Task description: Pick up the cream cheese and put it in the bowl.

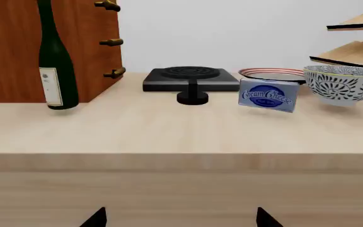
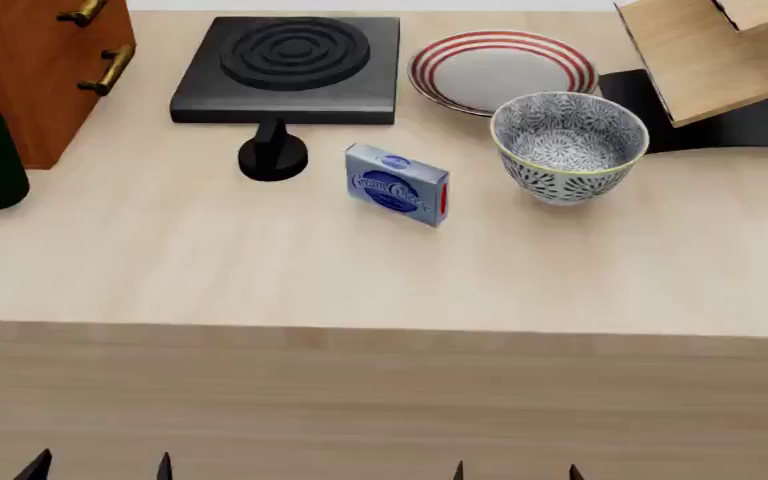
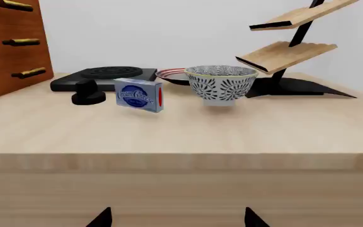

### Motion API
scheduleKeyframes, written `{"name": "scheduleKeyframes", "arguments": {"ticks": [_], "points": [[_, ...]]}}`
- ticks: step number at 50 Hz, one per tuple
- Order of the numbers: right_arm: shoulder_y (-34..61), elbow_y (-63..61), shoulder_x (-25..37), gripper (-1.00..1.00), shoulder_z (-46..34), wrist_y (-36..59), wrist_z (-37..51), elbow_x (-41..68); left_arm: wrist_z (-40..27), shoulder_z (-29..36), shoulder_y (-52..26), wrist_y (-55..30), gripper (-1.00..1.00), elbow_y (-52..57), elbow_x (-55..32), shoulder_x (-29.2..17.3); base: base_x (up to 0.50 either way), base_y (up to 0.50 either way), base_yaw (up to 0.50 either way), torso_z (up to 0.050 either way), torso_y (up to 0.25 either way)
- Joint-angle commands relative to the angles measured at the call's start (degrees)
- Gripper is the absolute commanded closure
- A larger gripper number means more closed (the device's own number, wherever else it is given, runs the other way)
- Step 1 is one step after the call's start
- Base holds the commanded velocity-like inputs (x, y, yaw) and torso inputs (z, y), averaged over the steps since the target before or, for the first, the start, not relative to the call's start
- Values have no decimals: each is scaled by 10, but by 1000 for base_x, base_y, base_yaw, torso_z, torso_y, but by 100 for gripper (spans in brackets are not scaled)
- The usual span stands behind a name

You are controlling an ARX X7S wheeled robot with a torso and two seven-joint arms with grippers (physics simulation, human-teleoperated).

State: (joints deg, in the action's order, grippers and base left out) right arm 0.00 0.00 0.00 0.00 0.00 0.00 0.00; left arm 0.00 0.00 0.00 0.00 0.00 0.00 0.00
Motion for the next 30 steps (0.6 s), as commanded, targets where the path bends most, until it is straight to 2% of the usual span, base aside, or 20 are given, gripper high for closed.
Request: {"name": "scheduleKeyframes", "arguments": {"ticks": [1, 2, 4, 6, 7, 8, 9, 13, 14, 15, 17, 19, 20, 21, 22, 23, 24, 27, 30], "points": [[2, 9, 12, -100, -16, -7, 16, 10, -6, 6, 0, 0, -100, 0, -6, -6, 0, 0, 0, 0, 0], [4, 6, 15, -100, -18, 1, 21, 12, -6, 11, -4, 44, -100, -48, -1, -5, 0, 0, 0, 0, 0], [2, 9, 18, -100, -24, -4, 21, 18, -12, 20, -2, 52, -100, -50, -4, -12, 0, 0, 0, 0, 0], [4, 19, 20, -100, -27, -9, 27, 20, -2, 28, -1, 46, -100, -46, -17, -19, 0, 0, 0, 0, 0], [5, 20, 22, -100, -29, -7, 21, 29, -3, 26, 5, 6, -100, -1, -24, -22, 0, 0, 0, 22, 0], [5, 22, 23, -100, -31, -9, 25, 27, -1, 26, 3, 35, -100, -28, -30, -22, 0, 0, 0, 25, 0], [5, 23, 24, -100, -31, -14, 28, 28, -3, 26, 8, 9, -100, 6, -34, -25, 0, 0, 0, 29, 0], [8, 21, 28, -100, -33, -11, 32, 39, -17, 32, 8, 8, -100, 9, -29, -28, 0, 0, 0, 46, 0], [7, 21, 29, -100, -35, -13, 34, 40, -14, 35, 2, 53, -100, -43, -30, -27, 0, 0, 0, 50, 0], [7, 22, 30, -100, -36, -14, 35, 40, -13, 36, 0, 58, -100, -50, -33, -28, 0, 0, 0, 50, 0], [10, 32, 32, -100, -39, -17, 38, 38, -20, 39, 6, 10, -100, 2, -34, -33, 0, 0, 0, 50, 0], [10, 33, 33, -100, -42, -17, 40, 41, -14, 40, 3, 24, -100, -19, -44, -34, 0, 0, 0, 50, 0], [10, 32, 34, -100, -41, -17, 41, 44, -14, 41, 4, 1, -100, 3, -48, -37, 0, 0, 0, 50, 0], [10, 30, 35, -100, -41, -17, 43, 46, -8, 43, -2, 40, -100, -45, -49, -35, 0, 0, 0, 50, 0], [10, 30, 35, -100, -42, -18, 45, 46, -10, 43, -1, 5, -100, -12, -55, -38, 0, 0, 0, 50, 0], [10, 31, 36, -100, -43, -19, 45, 46, -10, 44, -4, 41, -100, -50, -52, -36, 0, 0, 0, 50, 0], [11, 34, 37, -100, -45, -21, 49, 42, -16, 45, 1, 7, -100, -7, -52, -40, 0, 0, 0, 50, 0], [12, 36, 39, -100, -48, -24, 54, 42, -22, 49, 5, 4, -100, 4, -50, -42, 0, 0, 0, 50, 0], [12, 35, 41, -100, -50, -25, 57, 44, -21, 52, -1, 66, -100, -61, -47, -40, 0, 0, 0, 50, 0]]}}
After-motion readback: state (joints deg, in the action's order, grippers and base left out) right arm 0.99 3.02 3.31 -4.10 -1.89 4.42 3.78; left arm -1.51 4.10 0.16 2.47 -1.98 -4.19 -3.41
